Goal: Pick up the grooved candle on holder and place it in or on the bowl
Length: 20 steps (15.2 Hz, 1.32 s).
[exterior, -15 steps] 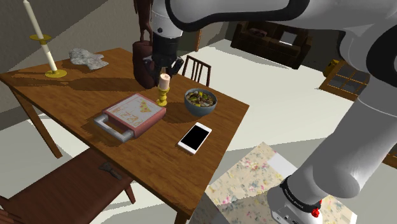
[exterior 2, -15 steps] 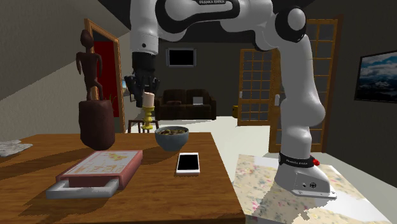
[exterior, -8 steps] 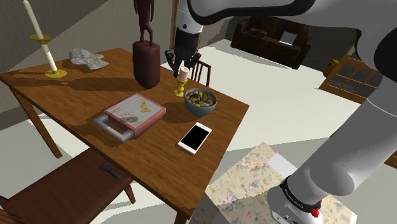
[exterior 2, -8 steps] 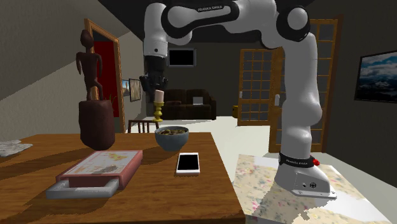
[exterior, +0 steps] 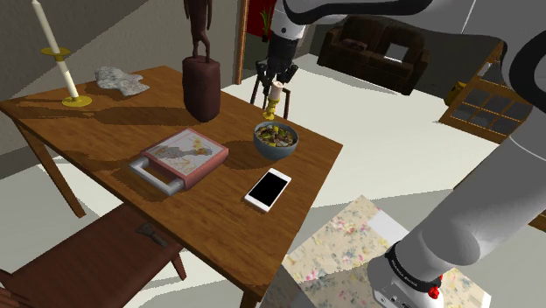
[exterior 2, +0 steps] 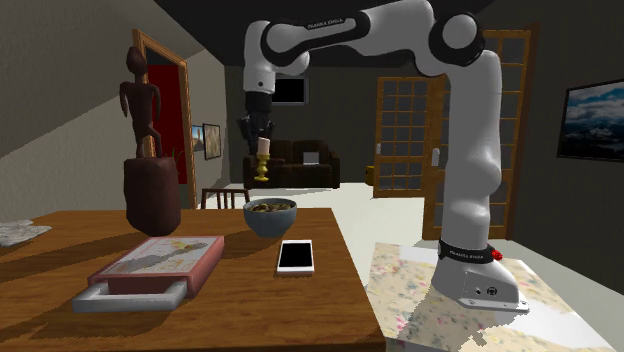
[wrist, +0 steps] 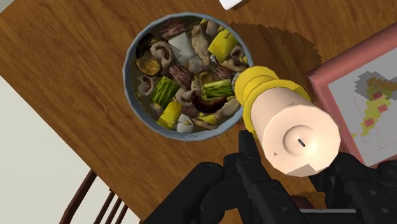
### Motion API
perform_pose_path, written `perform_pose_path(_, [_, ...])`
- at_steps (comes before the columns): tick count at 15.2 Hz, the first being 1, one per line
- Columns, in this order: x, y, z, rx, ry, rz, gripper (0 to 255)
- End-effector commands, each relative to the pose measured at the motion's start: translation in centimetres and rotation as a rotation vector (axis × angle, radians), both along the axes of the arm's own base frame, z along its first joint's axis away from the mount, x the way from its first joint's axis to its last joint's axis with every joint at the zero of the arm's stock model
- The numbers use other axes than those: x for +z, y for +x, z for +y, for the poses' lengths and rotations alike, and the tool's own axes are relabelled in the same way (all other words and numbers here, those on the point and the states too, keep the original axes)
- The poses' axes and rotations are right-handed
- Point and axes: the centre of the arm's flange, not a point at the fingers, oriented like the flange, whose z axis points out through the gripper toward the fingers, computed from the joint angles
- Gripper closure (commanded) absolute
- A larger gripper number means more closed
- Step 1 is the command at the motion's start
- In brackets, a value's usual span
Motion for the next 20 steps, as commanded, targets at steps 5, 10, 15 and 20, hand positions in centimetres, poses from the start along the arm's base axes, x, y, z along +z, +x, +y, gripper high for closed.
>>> perform_pose_path(5, [0.3, 1.5, -7.2, 0.001, 0.000, 0.000, 255])
perform_pose_path(10, [-2.4, 1.5, -7.2, 0.001, 0.000, 0.000, 255])
perform_pose_path(15, [-5.0, 1.5, -7.2, 0.001, 0.000, 0.000, 255])
perform_pose_path(20, [-7.7, 1.5, -7.2, 0.001, 0.000, 0.000, 255])
